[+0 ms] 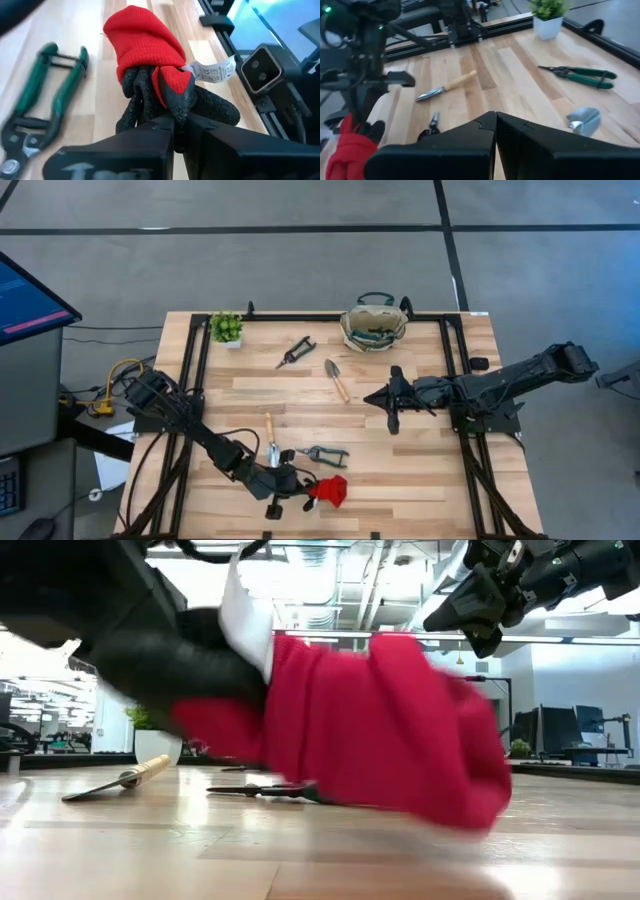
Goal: Pick & Place Garden tools in Gardening bag
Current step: Put the red gloves into the gardening bag
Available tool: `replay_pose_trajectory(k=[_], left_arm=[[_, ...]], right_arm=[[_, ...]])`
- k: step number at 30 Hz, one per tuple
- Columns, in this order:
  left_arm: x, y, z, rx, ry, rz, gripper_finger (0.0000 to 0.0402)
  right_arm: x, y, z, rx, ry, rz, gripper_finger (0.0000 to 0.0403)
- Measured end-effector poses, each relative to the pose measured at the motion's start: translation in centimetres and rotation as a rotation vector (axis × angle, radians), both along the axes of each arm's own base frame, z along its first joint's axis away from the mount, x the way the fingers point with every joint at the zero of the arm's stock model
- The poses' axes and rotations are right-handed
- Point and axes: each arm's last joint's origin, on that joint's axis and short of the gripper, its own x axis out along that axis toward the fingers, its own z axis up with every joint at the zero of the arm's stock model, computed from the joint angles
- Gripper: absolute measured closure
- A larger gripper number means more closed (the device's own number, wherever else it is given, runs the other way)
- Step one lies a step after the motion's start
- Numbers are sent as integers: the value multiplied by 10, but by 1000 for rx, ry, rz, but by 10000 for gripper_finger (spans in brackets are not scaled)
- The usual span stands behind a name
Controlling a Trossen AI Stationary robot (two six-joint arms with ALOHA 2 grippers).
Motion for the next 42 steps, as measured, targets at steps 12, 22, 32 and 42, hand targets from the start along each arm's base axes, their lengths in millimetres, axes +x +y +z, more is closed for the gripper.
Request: replay_pose_trajectory(k=[12,22,32,42], left_arm=[[-6,17,59,225,-228,57,401],[16,64,64,365,-214,213,401],[32,102,64,387,-188,271,401],[36,117,65,403,-185,306,401]], right_arm=[[-20,-1,19,4,-56,115,403],[-23,-1,22,14,-63,113,349],[-20,-1,5,57,76,88,153],[-16,3,-10,169,191,114,58]])
